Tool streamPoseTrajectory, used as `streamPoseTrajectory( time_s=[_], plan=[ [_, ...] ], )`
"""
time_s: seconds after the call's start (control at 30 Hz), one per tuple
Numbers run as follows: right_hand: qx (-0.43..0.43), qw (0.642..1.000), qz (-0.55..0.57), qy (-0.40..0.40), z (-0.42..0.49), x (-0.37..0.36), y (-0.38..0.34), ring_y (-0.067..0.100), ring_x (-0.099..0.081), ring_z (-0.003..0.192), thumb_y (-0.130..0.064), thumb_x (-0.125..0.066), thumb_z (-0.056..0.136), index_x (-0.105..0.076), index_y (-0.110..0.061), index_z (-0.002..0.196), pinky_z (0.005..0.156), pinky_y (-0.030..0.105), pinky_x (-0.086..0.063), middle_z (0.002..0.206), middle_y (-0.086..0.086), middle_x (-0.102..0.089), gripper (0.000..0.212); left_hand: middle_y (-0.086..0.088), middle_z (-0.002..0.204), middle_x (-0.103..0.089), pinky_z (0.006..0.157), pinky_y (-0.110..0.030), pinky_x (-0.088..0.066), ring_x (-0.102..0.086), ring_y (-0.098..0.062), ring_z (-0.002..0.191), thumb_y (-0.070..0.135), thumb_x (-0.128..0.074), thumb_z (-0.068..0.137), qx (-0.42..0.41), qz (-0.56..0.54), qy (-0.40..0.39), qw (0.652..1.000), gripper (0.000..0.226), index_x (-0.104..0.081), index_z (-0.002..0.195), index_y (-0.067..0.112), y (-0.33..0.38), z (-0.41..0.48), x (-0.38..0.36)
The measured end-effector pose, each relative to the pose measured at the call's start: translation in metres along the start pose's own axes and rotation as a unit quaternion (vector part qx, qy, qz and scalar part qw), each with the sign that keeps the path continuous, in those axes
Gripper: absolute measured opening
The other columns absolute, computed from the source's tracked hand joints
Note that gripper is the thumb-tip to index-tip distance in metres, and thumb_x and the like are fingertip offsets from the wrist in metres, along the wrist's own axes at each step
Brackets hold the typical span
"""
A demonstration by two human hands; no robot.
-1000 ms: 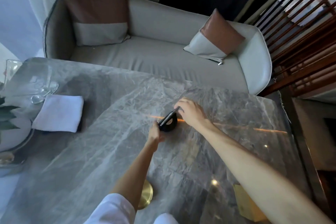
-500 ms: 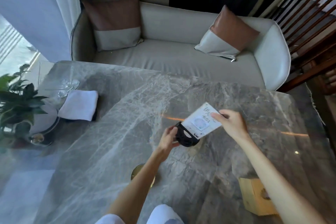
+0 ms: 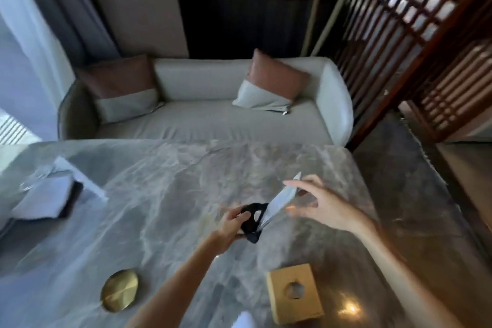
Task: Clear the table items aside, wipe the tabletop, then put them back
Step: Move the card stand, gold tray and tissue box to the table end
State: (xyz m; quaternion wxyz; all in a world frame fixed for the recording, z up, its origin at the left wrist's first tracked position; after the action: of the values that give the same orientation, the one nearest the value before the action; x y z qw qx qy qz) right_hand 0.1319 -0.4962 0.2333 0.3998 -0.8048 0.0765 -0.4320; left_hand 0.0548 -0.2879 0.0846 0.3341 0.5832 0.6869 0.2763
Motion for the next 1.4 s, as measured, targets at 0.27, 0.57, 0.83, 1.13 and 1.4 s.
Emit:
streamPoseTrajectory(
  time_s=[0.27,0.57,0.83,1.13,1.4],
  plan=[
    [0.039,0.962,-0.187,0.196,-0.036,0.122,0.058,0.013,-0.058,0.090,-0.042,-0.068,0.081,-0.068,-0.031,0.088,0.074,0.028,-0.044,0.090,-0.012,-0.067,0.013,-0.011,0.098,-0.064,0.060,-0.023,-0.056,-0.065,-0.013,0.075,0.025,-0.062,0.091,0.073,-0.017,-0.100,0.992,0.045,-0.056,0.127,-0.001,0.048,0.059,-0.128],
    [-0.175,0.934,-0.173,0.258,0.023,0.164,0.152,0.033,-0.047,0.065,-0.046,-0.060,0.083,-0.034,-0.017,0.057,0.059,0.037,-0.041,0.058,0.001,-0.043,0.047,-0.004,0.087,-0.059,0.070,-0.028,-0.044,-0.057,-0.020,0.074,0.018,-0.044,0.097,0.113,-0.097,-0.071,0.986,0.015,-0.057,0.095,0.012,0.072,0.136,-0.230],
    [-0.246,0.921,-0.120,0.278,0.083,0.168,0.223,0.040,-0.057,0.078,-0.039,-0.057,0.084,-0.042,-0.013,0.062,0.061,0.035,-0.037,0.074,0.012,-0.064,0.038,0.001,0.084,-0.059,0.051,-0.019,-0.050,-0.056,-0.011,0.076,0.014,-0.037,0.099,0.167,-0.137,-0.034,0.976,0.022,-0.057,0.093,0.015,0.066,0.226,-0.274],
    [-0.013,0.951,-0.270,0.149,0.111,0.150,0.257,0.019,-0.057,0.080,-0.038,-0.060,0.084,-0.073,-0.028,0.082,0.069,0.024,-0.020,0.078,-0.006,-0.063,0.017,-0.010,0.108,-0.047,0.072,-0.032,-0.055,-0.055,-0.022,0.078,0.026,-0.035,0.102,0.192,-0.071,0.067,0.977,0.024,-0.050,0.109,0.008,0.041,0.279,-0.255],
    [-0.005,0.977,-0.194,0.088,0.124,0.151,0.265,0.025,-0.030,0.138,-0.013,-0.065,0.087,-0.075,-0.032,0.091,0.116,0.032,-0.023,0.142,-0.002,-0.048,0.022,-0.005,0.064,-0.042,0.055,-0.026,-0.027,-0.033,-0.016,0.055,0.013,-0.049,0.078,0.188,0.066,0.058,0.978,0.010,-0.050,0.068,0.011,0.024,0.275,-0.260]
  ],
)
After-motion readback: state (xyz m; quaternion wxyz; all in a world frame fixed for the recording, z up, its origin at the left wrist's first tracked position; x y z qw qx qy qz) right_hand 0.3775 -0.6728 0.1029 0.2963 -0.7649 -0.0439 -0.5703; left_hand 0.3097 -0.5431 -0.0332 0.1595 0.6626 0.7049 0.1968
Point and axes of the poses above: each hand's wrist, its own z-axis towards the middle knuckle, its own x-axis out of the back of the hand, y = z × x, the point moved 5 cm from there along z, towards the middle knuckle
